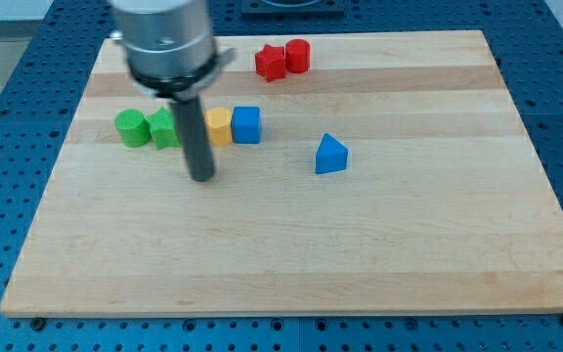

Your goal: Move green circle towards the red star

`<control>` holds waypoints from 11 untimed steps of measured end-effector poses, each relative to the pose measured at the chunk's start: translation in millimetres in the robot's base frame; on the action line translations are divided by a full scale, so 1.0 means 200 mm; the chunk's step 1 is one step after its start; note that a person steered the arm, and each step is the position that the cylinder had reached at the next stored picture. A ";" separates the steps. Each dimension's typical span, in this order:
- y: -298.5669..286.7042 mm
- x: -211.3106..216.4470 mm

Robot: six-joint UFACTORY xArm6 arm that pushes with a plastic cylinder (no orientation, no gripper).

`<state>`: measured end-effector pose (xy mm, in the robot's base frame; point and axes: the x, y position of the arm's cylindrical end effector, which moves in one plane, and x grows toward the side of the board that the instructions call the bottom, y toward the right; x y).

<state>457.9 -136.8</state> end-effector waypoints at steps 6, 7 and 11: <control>-0.36 -0.36; -0.35 -0.52; 0.03 -0.83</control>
